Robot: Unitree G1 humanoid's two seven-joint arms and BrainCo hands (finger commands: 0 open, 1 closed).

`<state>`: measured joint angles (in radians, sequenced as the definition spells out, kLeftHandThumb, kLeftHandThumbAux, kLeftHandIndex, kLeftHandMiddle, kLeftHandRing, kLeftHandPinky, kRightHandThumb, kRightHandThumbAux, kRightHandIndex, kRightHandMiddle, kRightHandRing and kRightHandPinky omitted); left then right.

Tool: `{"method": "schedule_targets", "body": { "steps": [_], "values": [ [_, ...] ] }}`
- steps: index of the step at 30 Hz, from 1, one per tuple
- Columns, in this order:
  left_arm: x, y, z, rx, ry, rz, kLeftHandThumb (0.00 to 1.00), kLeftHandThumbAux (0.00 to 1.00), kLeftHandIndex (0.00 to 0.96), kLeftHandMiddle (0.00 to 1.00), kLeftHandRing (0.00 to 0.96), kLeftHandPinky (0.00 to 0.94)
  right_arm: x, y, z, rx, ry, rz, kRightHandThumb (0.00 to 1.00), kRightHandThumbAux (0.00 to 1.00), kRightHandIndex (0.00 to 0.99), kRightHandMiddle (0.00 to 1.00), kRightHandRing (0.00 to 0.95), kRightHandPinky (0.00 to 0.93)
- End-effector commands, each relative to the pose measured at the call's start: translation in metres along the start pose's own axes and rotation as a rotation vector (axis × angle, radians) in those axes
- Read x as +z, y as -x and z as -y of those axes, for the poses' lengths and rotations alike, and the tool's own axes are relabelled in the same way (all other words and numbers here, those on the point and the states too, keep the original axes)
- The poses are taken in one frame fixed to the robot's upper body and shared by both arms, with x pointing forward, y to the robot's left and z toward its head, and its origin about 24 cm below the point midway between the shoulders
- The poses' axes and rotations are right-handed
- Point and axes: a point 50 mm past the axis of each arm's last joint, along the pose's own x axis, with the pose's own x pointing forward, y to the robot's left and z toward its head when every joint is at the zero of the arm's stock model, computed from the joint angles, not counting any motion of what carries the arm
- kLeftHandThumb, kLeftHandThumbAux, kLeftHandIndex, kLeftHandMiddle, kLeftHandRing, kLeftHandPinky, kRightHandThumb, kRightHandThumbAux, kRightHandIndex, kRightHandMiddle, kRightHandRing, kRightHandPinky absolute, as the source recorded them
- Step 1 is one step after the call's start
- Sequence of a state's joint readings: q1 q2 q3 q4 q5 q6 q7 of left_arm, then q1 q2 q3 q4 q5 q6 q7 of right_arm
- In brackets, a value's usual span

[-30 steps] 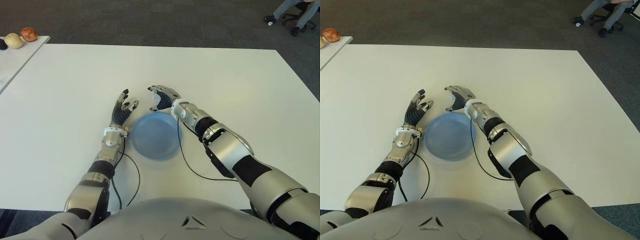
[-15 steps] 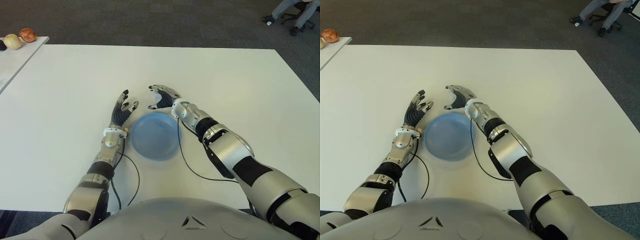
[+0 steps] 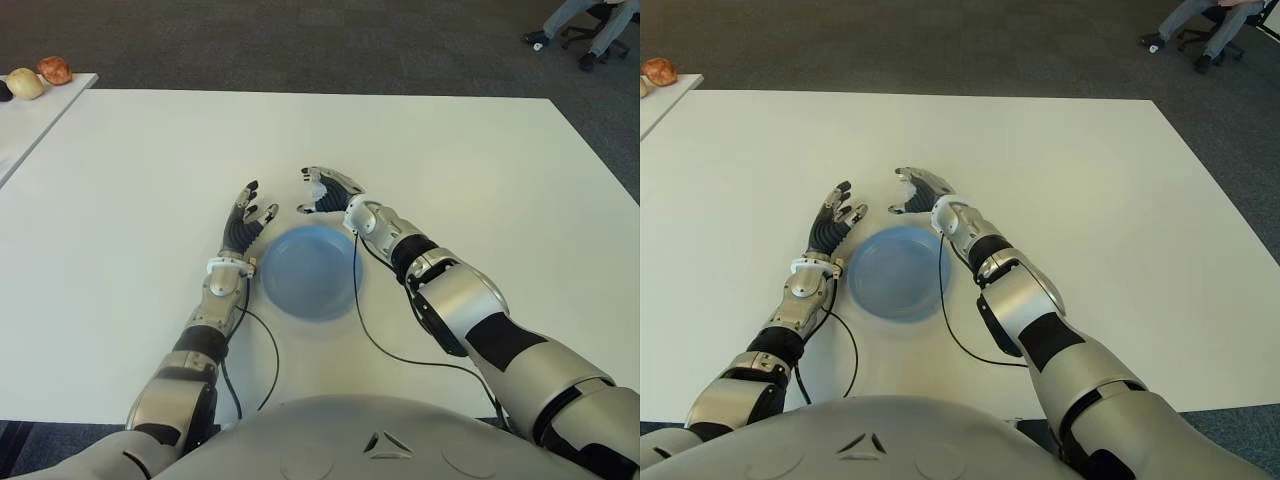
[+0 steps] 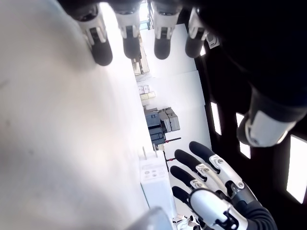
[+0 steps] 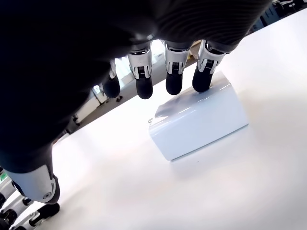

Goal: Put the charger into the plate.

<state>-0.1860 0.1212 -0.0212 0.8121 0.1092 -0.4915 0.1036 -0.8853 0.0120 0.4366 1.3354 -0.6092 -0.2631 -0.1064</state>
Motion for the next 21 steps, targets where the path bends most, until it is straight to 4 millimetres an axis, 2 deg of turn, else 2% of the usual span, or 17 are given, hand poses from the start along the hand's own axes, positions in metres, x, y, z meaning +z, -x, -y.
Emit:
{"method": "schedule_targets", "body": {
  "steps": [1, 21],
  "values": [
    [-0.043, 0.031, 0.007, -0.030, -0.009, -0.223, 0.000, 0.540, 0.036, 0.061, 0.043, 0.012, -0.035, 0.014, -0.026, 0.121, -0.031, -0.157, 0.000, 0.595, 0.000, 0.000, 0.000, 0.021],
    [-0.044, 0.029, 0.006, -0.032, -0.011, -0.235, 0.000, 0.565, 0.031, 0.051, 0.032, 0.000, -0.067, 0.024, 0.010, 0.090, 0.051, -0.198, 0.000, 0.655, 0.000, 0.004, 0.002, 0.042]
  ]
}}
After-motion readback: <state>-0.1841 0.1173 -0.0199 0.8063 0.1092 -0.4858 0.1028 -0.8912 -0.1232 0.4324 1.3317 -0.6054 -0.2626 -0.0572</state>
